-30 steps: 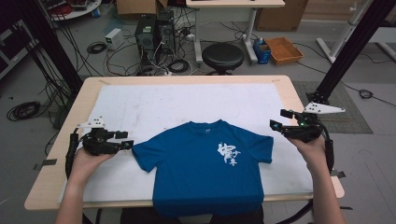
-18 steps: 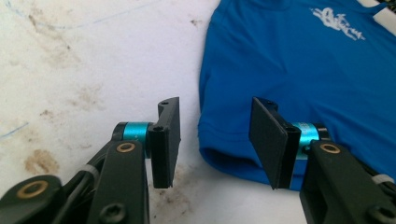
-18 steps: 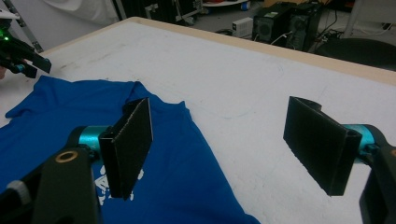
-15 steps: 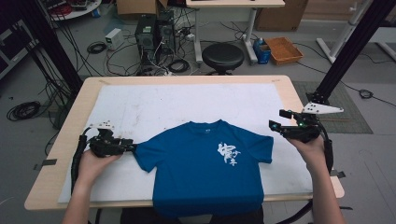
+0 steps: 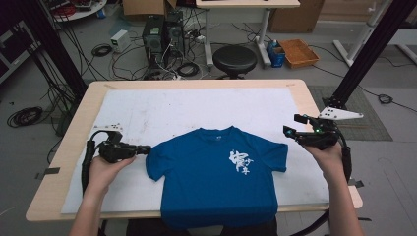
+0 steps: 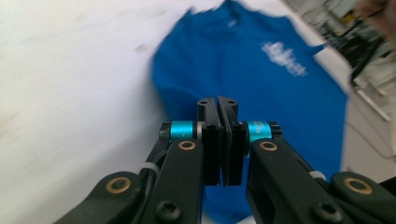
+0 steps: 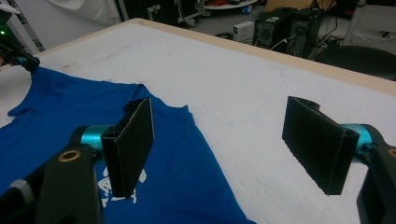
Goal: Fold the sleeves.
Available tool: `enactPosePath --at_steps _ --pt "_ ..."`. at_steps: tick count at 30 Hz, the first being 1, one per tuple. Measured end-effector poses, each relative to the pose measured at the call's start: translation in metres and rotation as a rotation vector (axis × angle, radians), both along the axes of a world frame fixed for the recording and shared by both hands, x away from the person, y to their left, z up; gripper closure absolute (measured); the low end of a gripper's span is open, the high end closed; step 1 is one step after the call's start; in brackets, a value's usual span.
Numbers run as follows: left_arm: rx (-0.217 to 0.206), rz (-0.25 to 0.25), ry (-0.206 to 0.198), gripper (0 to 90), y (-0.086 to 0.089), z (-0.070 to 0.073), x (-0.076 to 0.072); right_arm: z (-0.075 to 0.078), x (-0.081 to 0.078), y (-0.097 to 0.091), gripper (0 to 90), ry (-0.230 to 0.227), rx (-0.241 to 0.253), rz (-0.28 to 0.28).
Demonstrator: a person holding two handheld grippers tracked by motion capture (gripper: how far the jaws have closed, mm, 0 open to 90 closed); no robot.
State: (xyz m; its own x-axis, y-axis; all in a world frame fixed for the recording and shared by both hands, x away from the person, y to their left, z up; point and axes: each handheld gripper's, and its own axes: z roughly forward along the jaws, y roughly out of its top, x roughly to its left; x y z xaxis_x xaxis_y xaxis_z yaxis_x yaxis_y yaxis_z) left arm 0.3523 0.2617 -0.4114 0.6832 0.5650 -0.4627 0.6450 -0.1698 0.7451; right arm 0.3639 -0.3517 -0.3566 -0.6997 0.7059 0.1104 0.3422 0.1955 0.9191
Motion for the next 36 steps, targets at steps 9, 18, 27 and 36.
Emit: enactPosePath --at_steps 9,18,27,36 --pt "-0.143 -0.081 0.021 88.2 -0.084 0.019 0.004 0.000 -0.001 -0.002 24.8 0.003 0.000 0.000" --pt "-0.082 -0.084 0.046 88.0 -0.141 -0.001 0.021 -0.003 -0.001 -0.003 24.8 0.007 -0.018 -0.009" --pt "-0.064 -0.034 -0.168 45.4 -0.135 0.006 0.018 -0.013 0.001 -0.012 36.6 0.073 -0.008 -0.091" --pt "-0.031 0.044 -0.342 42.1 -0.072 0.019 -0.009 -0.043 0.001 -0.027 63.7 0.224 0.015 -0.167"
